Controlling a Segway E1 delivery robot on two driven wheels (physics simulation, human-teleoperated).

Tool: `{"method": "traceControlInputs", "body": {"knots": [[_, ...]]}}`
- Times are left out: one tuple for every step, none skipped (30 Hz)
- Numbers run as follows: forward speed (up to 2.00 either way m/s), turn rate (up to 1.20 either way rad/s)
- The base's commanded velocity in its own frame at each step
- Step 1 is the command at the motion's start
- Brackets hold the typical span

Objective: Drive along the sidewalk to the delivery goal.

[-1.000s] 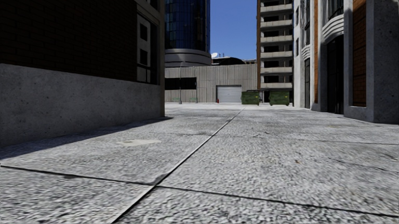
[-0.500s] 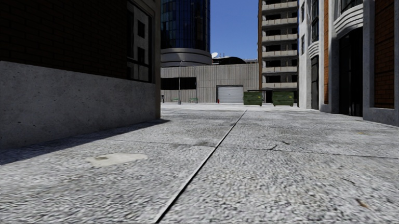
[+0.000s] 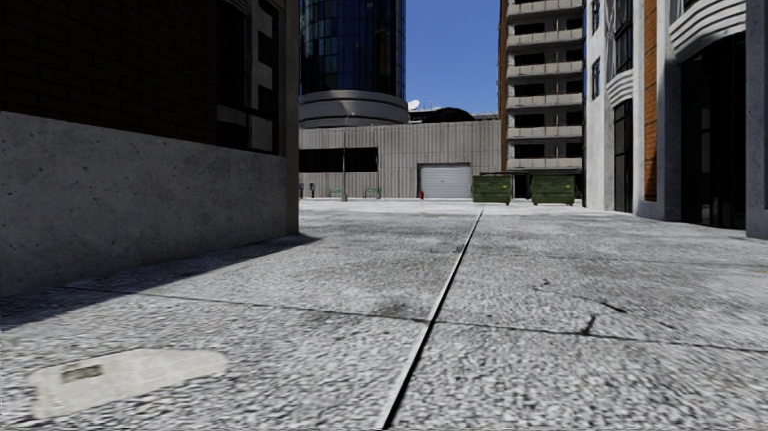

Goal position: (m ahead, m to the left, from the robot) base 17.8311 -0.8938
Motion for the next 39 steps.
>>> {"method": "traceControlInputs", "body": {"knots": [[2.00,-1.20],[2.00,-0.45],[2.00,0.00],[2.00,0.00],[2.00,0.00],[2.00,0.00],[2.00,0.00],[2.00,0.00],[2.00,0.00],[2.00,0.00],[2.00,0.00],[2.00,0.00],[2.00,0.00],[2.00,0.00],[2.00,0.00],[2.00,0.00],[2.00,0.00],[2.00,0.00],[2.00,0.00],[2.00,0.00],[2.00,0.00],[2.00,0.00],[2.00,0.00],[2.00,0.00],[2.00,0.00],[2.00,0.00],[2.00,0.00],[2.00,0.00],[2.00,0.00],[2.00,0.00],[2.00,0.00],[2.00,0.00],[2.00,0.00],[2.00,0.00],[2.00,0.00],[2.00,0.00],[2.00,0.00],[2.00,0.00],[2.00,0.00]]}}
